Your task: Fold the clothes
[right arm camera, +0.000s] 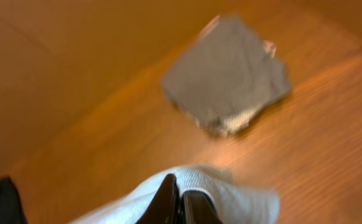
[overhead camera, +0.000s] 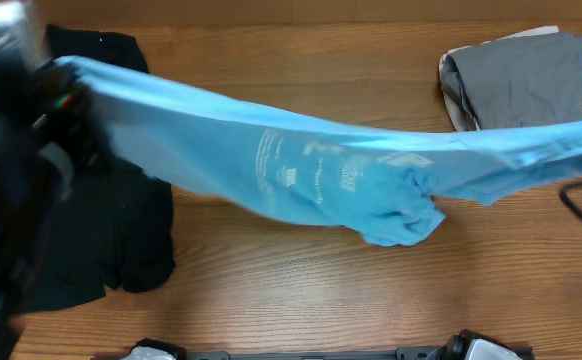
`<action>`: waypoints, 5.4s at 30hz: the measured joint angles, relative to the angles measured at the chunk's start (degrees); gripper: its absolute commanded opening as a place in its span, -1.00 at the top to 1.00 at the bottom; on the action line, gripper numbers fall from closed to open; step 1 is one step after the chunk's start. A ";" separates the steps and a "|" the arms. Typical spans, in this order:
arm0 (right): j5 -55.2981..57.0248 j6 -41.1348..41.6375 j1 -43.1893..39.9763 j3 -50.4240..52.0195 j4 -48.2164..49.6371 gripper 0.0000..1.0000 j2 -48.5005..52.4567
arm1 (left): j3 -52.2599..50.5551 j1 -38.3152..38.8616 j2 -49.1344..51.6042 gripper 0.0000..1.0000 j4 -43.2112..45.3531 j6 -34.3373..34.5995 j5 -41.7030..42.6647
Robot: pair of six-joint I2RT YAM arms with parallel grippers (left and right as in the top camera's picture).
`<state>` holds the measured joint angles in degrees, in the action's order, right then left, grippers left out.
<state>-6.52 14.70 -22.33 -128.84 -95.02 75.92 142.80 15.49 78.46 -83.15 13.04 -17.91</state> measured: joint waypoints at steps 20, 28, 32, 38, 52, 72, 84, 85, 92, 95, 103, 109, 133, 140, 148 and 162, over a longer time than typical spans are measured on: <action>-0.09 1.07 -3.58 -22.16 -2.05 0.93 -8.90 | -0.70 0.00 -11.04 0.92 -2.78 0.00 -1.22; -11.15 -5.68 -3.56 -12.46 -0.17 0.92 4.48 | -4.87 0.00 2.71 0.91 -3.45 0.04 -3.65; -15.08 -8.39 -2.69 -11.23 0.79 0.92 15.26 | -5.31 -0.44 11.96 0.91 -1.29 0.04 -4.50; -17.00 -9.77 6.56 -10.75 11.85 0.92 31.26 | -5.46 -7.67 27.08 0.92 8.72 0.04 -2.21; -12.98 -9.33 19.54 -10.64 40.17 0.92 51.78 | -5.64 -14.34 51.56 0.92 32.17 0.04 6.86; -10.43 -8.70 19.34 -10.69 20.70 0.92 53.79 | -5.90 -14.40 54.10 0.92 19.32 -0.94 7.48; -4.55 -8.74 19.34 -10.69 1.25 0.92 53.79 | -5.90 -16.00 54.10 0.92 3.89 -1.68 6.36; -3.85 -8.72 19.32 -10.69 0.17 0.92 53.79 | -5.90 -16.44 54.10 0.92 3.48 -1.68 6.32; -1.68 -8.72 19.32 -9.70 -2.03 0.92 53.79 | -5.90 -18.82 54.10 0.91 1.86 -2.25 6.14; -1.42 -8.72 19.30 -6.69 -1.44 0.92 53.79 | -5.95 -18.86 54.10 0.91 1.86 -2.80 6.16; -0.24 -8.72 19.28 2.29 0.52 0.92 53.79 | -11.82 -18.49 54.07 0.92 3.48 -3.04 6.78; 0.00 -8.72 18.58 4.48 1.16 0.52 53.79 | -19.74 -18.47 54.07 0.90 6.49 -3.19 6.84; -1.51 -8.72 17.94 0.90 -2.08 0.13 44.35 | -2.19 -18.47 51.93 -0.85 -7.93 -4.02 9.16; -3.76 -8.70 17.92 -0.50 -2.05 0.07 27.58 | 6.91 -18.47 39.45 -1.00 -13.22 -2.75 12.20; -6.62 -7.87 17.90 7.34 -2.12 0.07 9.53 | 7.52 -17.53 24.76 -1.00 -13.46 -2.49 20.31; -6.78 -2.47 17.92 43.28 -0.13 0.07 -6.97 | -28.61 -7.87 10.80 -0.95 -11.08 -0.76 18.78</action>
<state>-13.30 12.23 -4.40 -85.56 -95.15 68.95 114.19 7.62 89.25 -94.24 12.27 0.86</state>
